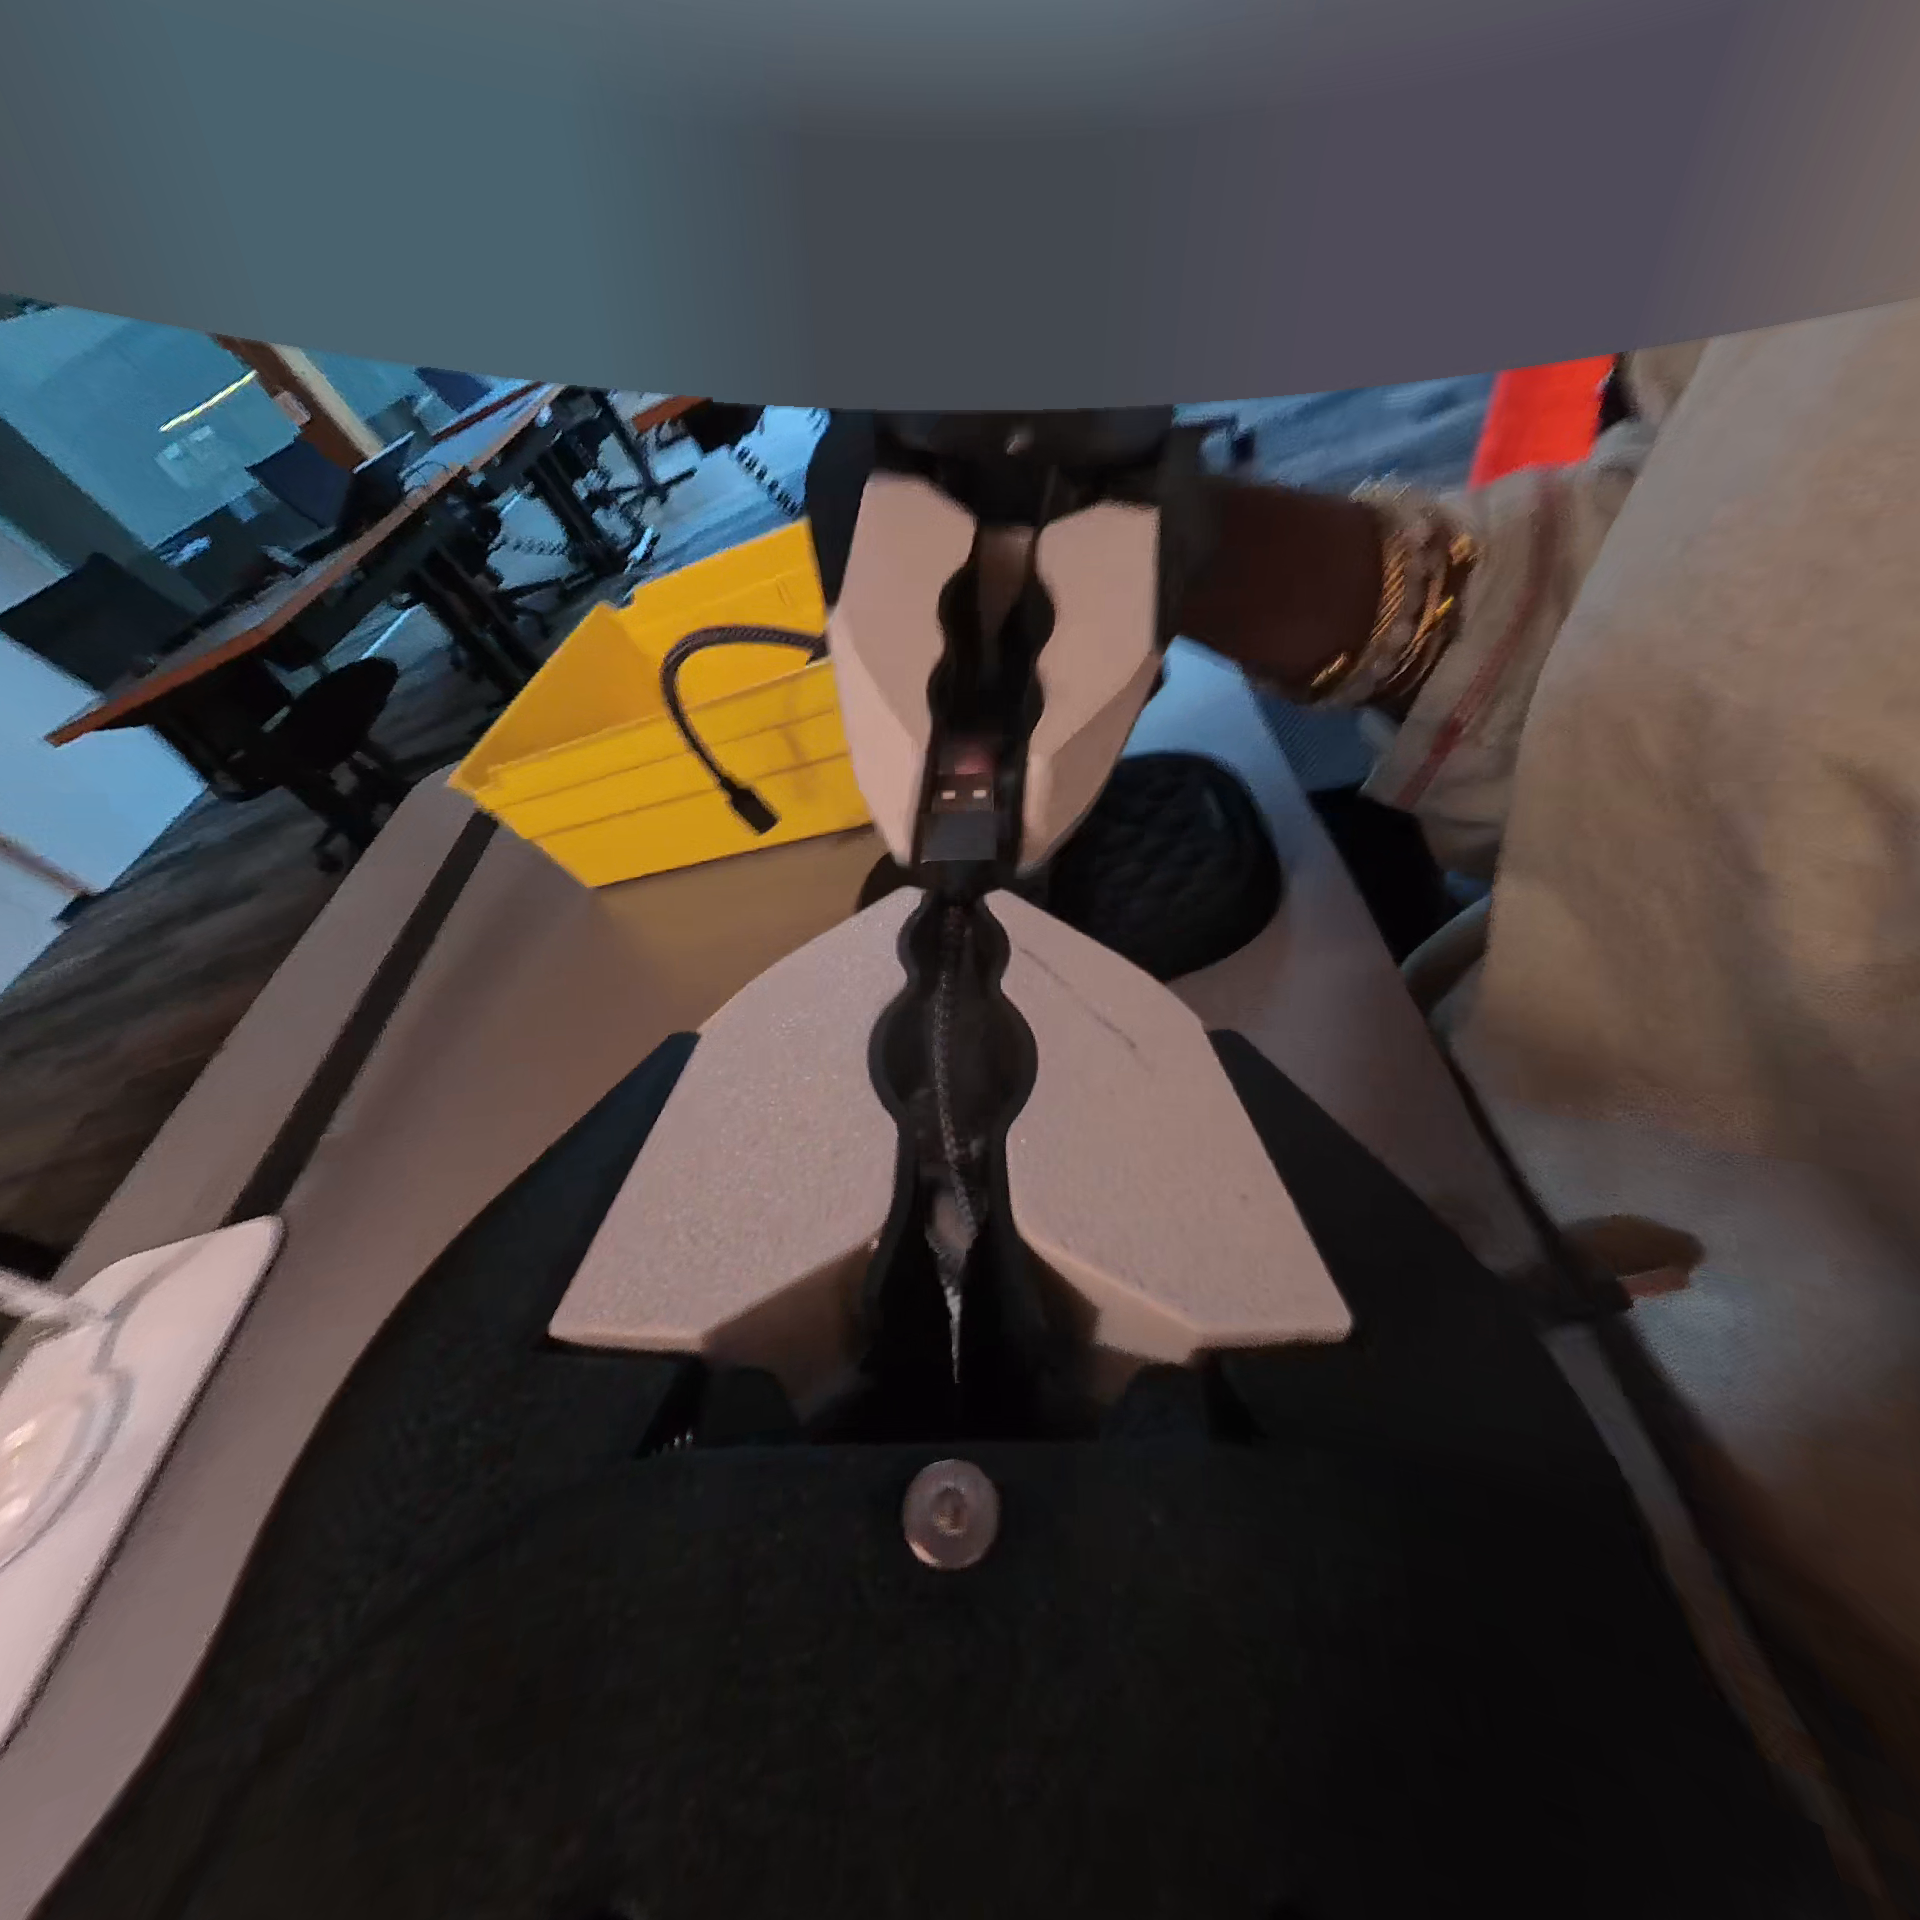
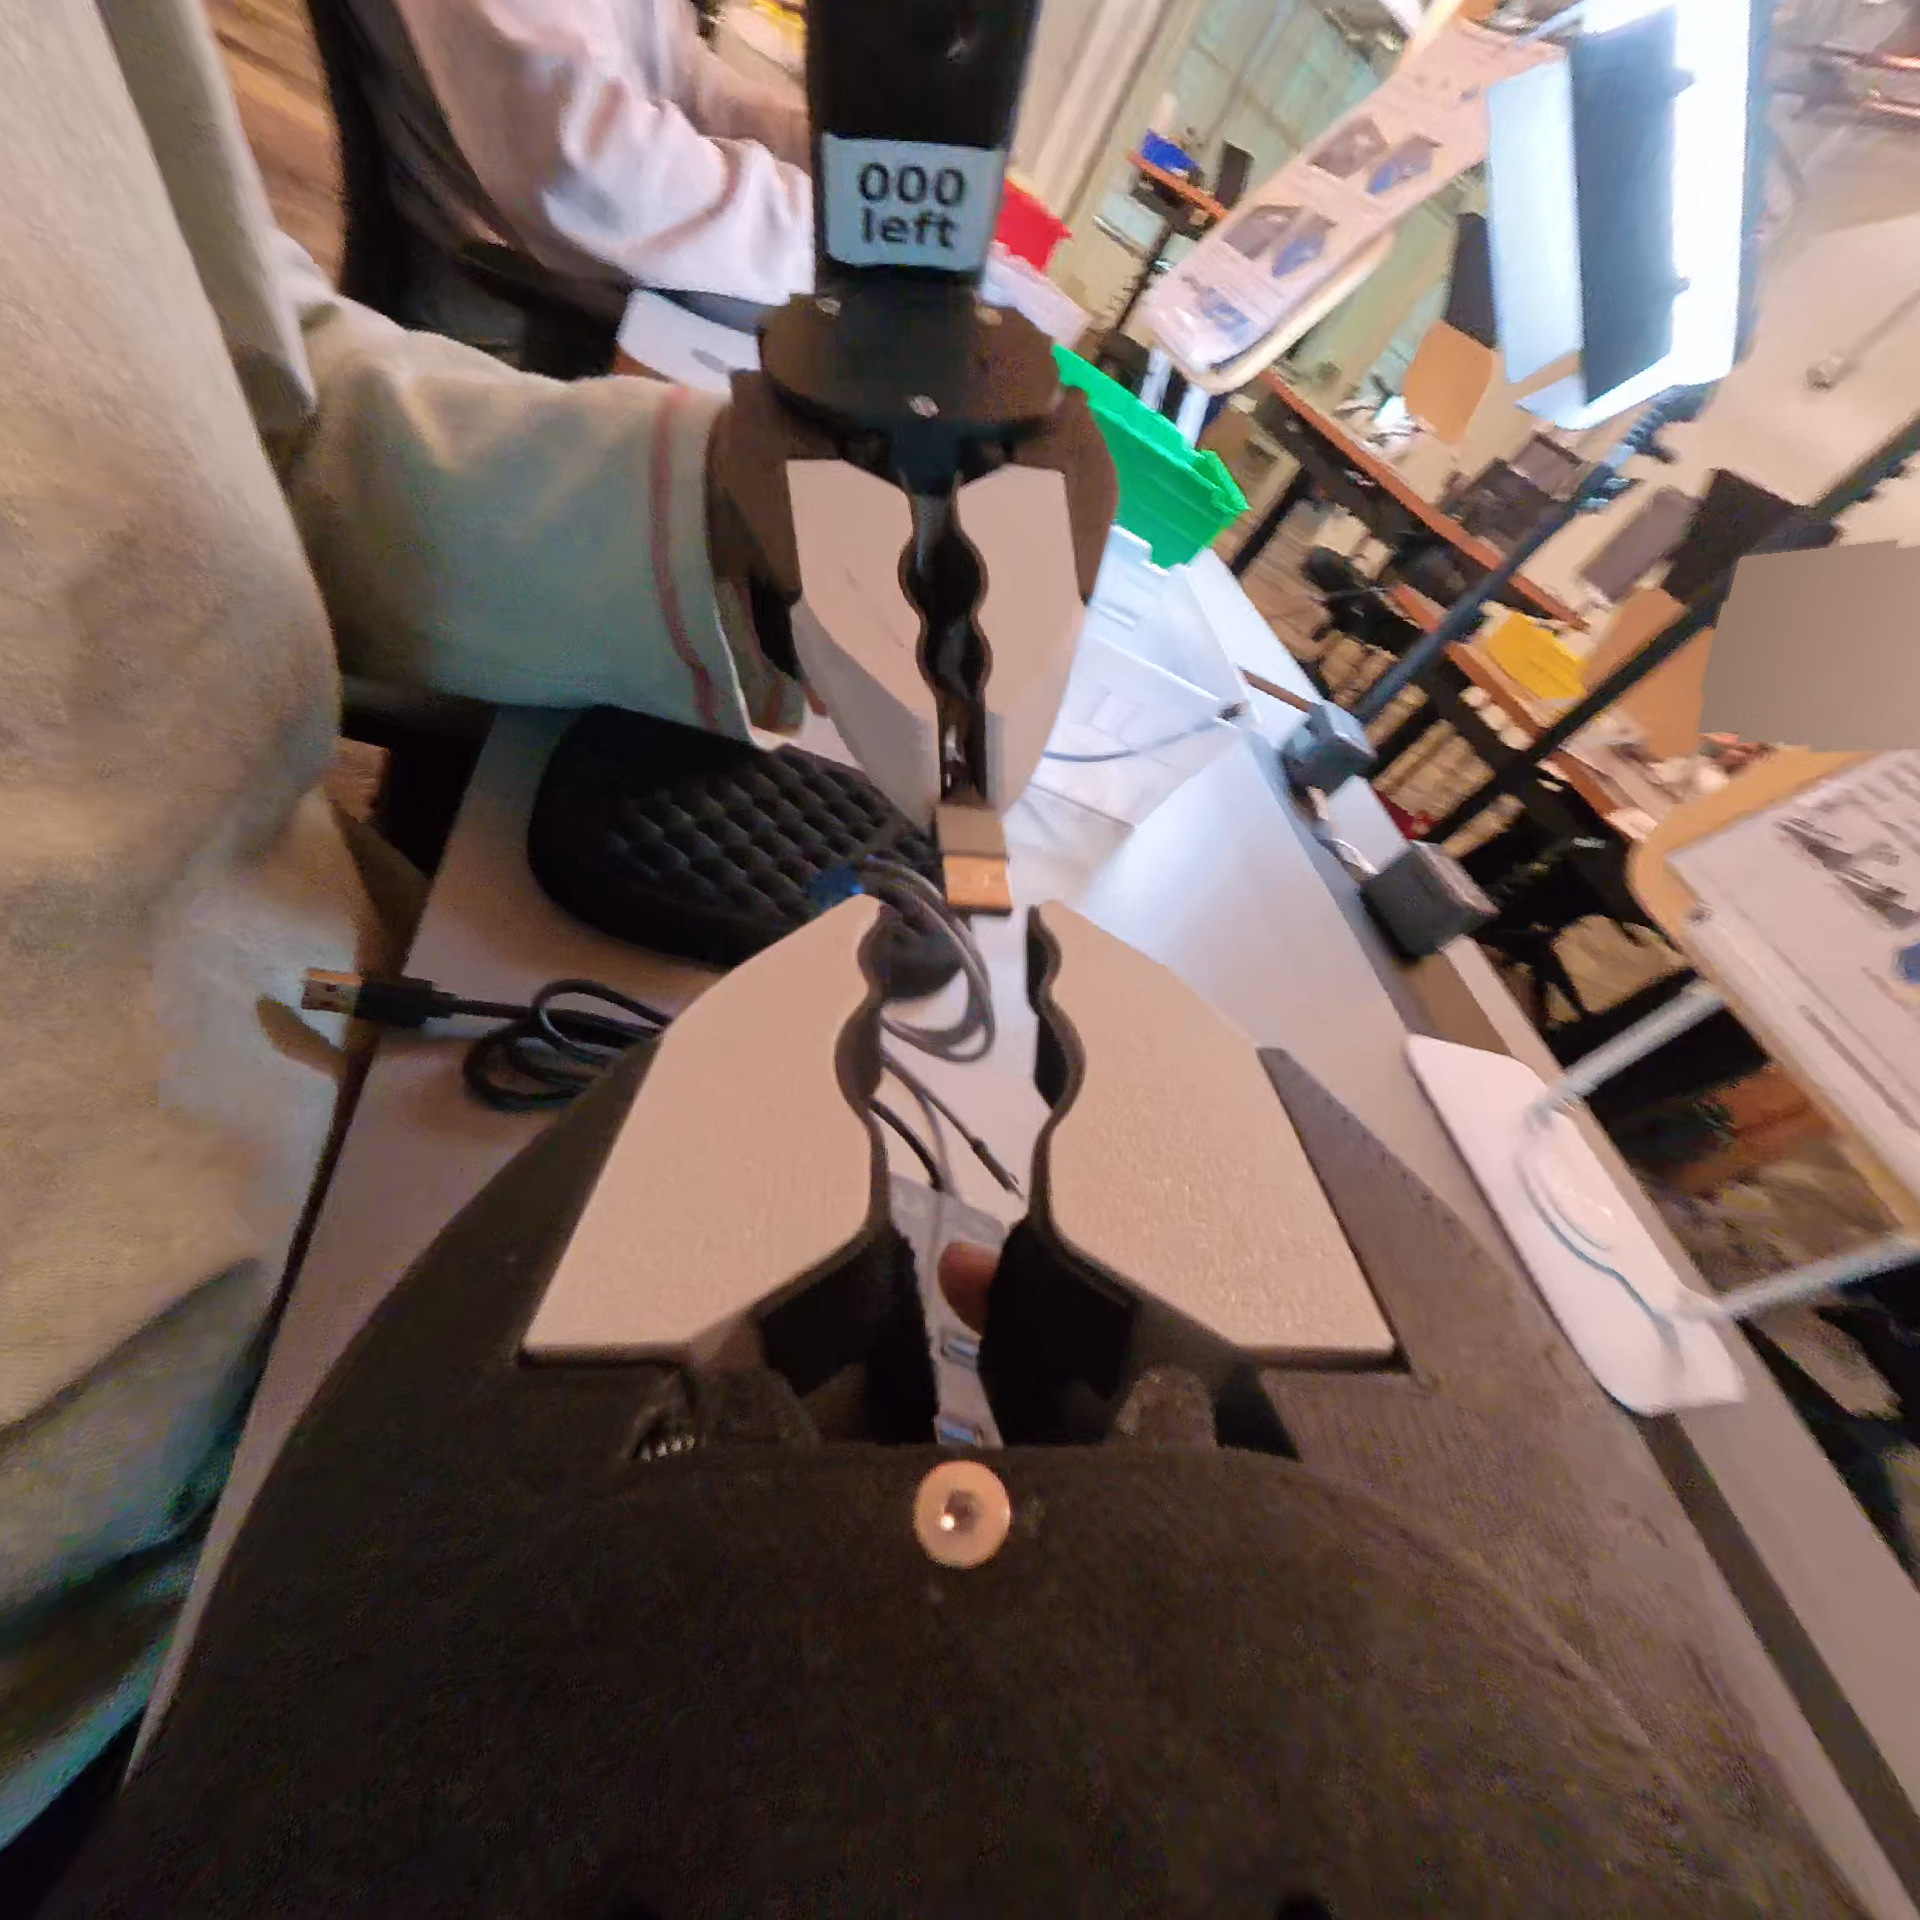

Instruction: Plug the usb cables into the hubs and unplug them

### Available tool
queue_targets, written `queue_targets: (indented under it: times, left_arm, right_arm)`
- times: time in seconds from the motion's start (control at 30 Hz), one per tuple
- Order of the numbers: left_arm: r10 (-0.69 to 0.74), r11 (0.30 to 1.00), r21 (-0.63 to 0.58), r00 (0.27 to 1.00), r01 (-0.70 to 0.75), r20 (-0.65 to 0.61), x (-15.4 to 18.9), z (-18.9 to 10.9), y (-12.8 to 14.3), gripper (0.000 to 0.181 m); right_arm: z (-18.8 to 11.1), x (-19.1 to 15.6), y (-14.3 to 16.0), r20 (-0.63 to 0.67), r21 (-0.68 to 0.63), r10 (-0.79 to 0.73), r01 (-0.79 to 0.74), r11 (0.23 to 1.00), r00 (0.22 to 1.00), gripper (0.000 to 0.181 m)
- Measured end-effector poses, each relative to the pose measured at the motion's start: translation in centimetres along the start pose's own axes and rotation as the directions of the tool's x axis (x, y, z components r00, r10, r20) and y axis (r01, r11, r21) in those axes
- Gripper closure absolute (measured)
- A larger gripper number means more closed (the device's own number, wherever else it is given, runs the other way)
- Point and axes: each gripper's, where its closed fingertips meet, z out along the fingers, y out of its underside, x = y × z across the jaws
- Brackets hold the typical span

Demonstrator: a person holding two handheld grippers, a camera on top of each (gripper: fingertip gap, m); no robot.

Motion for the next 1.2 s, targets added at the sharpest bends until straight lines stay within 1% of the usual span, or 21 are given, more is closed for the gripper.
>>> queue_targets:
  times: [0.07, 0.13, 0.2, 0.27, 0.33, 0.4, 0.5, 0.63, 0.67, 0.7, 0.73, 0.83, 0.9, 0.97, 1.0, 1.1, 1.2]
  left_arm:
    - [0.039, 0.996, -0.081, 0.997, -0.034, 0.06, -1.6, -1.0, 0.5, 0.176]
    - [0.088, 0.983, -0.169, 0.989, -0.067, 0.118, -3.3, -2.2, 1.1, 0.176]
    - [0.114, 0.968, -0.237, 0.985, -0.081, 0.131, -4.3, -3.0, 1.6, 0.176]
    - [0.141, 0.943, -0.319, 0.982, -0.094, 0.128, -5.0, -3.1, 2.6, 0.175]
    - [0.156, 0.912, -0.397, 0.983, -0.103, 0.101, -5.2, -2.4, 3.8, 0.176]
    - [0.146, 0.884, -0.454, 0.988, -0.11, 0.046, -4.8, -1.2, 4.7, 0.176]
    - [0.146, 0.842, -0.521, 0.989, -0.141, -0.033, -4.5, 0.6, 5.7, 0.175]
    - [0.129, 0.815, -0.553, 0.984, -0.175, -0.121, -4.3, 2.3, 6.1, 0.175]
    - [0.128, 0.813, -0.553, 0.983, -0.181, -0.134, -4.3, 2.6, 6.1, 0.175]
    - [0.12, 0.814, -0.551, 0.982, -0.182, -0.147, -4.3, 2.9, 6.1, 0.175]
    - [0.106, 0.817, -0.549, 0.982, -0.175, -0.155, -4.3, 3.2, 6.1, 0.175]
    - [0.079, 0.821, -0.547, 0.982, -0.162, -0.172, -4.5, 3.6, 6.1, 0.176]
    - [0.078, 0.807, -0.567, 0.981, -0.167, -0.177, -4.7, 3.6, 6.2, 0.176]
    - [0.084, 0.792, -0.581, 0.977, -0.185, -0.196, -4.5, 3.5, 6.1, 0.176]
    - [0.081, 0.787, -0.587, 0.975, -0.189, -0.205, -4.4, 3.5, 5.9, 0.176]
    - [0.078, 0.776, -0.594, 0.967, -0.212, -0.244, -3.8, 3.5, 5.2, 0.176]
    - [0.099, 0.759, -0.601, 0.958, -0.248, -0.27, -3.8, 3.5, 4.7, 0.175]
  right_arm:
    - [-2.5, 0.8, -0.2, -0.077, -0.012, 0.007, -0.008, 1.0, 0.997, 0.145]
    - [-5.9, 1.1, 0.5, -0.147, -0.039, 0.047, -0.053, 0.998, 0.988, 0.141]
    - [-9.3, 0.6, 2.4, -0.187, -0.084, 0.134, -0.151, 0.985, 0.973, 0.135]
    - [-12.1, -0.5, 5.2, -0.198, -0.158, 0.23, -0.263, 0.952, 0.953, 0.129]
    - [-13.5, -1.0, 7.9, -0.226, -0.203, 0.332, -0.378, 0.903, 0.916, 0.119]
    - [-12.9, -1.8, 10.1, -0.192, -0.238, 0.426, -0.463, 0.854, 0.884, 0.11]
    - [-11.1, -1.7, 13.2, -0.189, -0.315, 0.454, -0.491, 0.812, 0.871, 0.106]
    - [-9.7, -2.0, 15.2, -0.169, -0.329, 0.478, -0.506, 0.797, 0.862, 0.108]
    - [-9.7, -2.1, 15.6, -0.168, -0.329, 0.483, -0.511, 0.795, 0.859, 0.111]
    - [-9.7, -2.1, 15.9, -0.163, -0.325, 0.485, -0.511, 0.796, 0.859, 0.118]
    - [-9.6, -2.2, 15.7, -0.142, -0.314, 0.482, -0.501, 0.806, 0.865, 0.127]
    - [-9.1, -1.5, 14.2, -0.131, -0.259, 0.38, -0.402, 0.878, 0.916, 0.128]
    - [-8.9, -0.4, 11.5, -0.133, -0.165, 0.33, -0.349, 0.922, 0.935, 0.128]
    - [-8.8, 0.8, 8.4, -0.129, -0.082, 0.295, -0.307, 0.948, 0.947, 0.128]
    - [-8.7, 1.1, 7.3, -0.125, -0.082, 0.266, -0.277, 0.957, 0.956, 0.128]
    - [-8.0, 1.8, 5.5, -0.095, -0.15, 0.191, -0.203, 0.968, 0.977, 0.128]
    - [-7.2, 2.4, 4.4, -0.045, -0.175, 0.173, -0.178, 0.968, 0.984, 0.128]
